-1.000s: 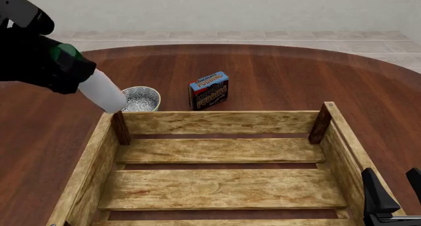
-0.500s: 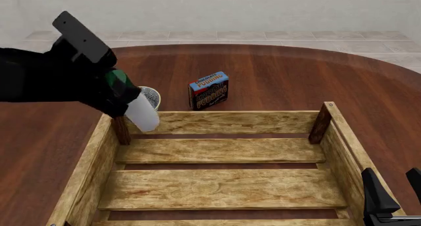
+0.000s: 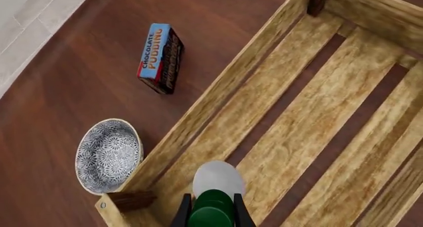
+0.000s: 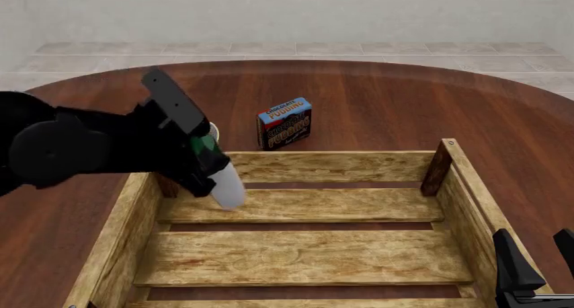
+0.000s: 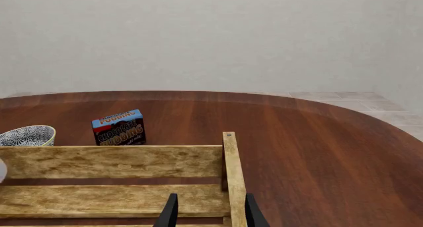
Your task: Pick up the salad dressing and put it in the tray.
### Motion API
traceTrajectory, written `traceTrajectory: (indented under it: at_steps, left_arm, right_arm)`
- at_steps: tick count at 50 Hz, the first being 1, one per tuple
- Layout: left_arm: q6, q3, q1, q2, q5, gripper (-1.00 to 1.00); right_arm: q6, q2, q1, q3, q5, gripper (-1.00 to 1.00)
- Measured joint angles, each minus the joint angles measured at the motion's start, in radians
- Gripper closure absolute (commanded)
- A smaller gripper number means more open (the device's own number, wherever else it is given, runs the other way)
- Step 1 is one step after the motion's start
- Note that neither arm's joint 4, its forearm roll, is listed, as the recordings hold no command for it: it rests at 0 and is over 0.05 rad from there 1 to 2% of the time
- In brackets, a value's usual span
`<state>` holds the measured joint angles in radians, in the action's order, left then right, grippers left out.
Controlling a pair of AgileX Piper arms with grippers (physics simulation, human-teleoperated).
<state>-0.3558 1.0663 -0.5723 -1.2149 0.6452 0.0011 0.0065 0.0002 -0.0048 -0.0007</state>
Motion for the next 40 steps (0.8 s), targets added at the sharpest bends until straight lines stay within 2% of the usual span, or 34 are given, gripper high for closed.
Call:
traceTrajectory:
  at_steps: [40]
  left_arm:
    - [0.132,-0.057,-0.124,-0.131,-0.154,1.0]
  right_arm:
    - [0.0,0.0,0.0,0.0,0.0,-1.0]
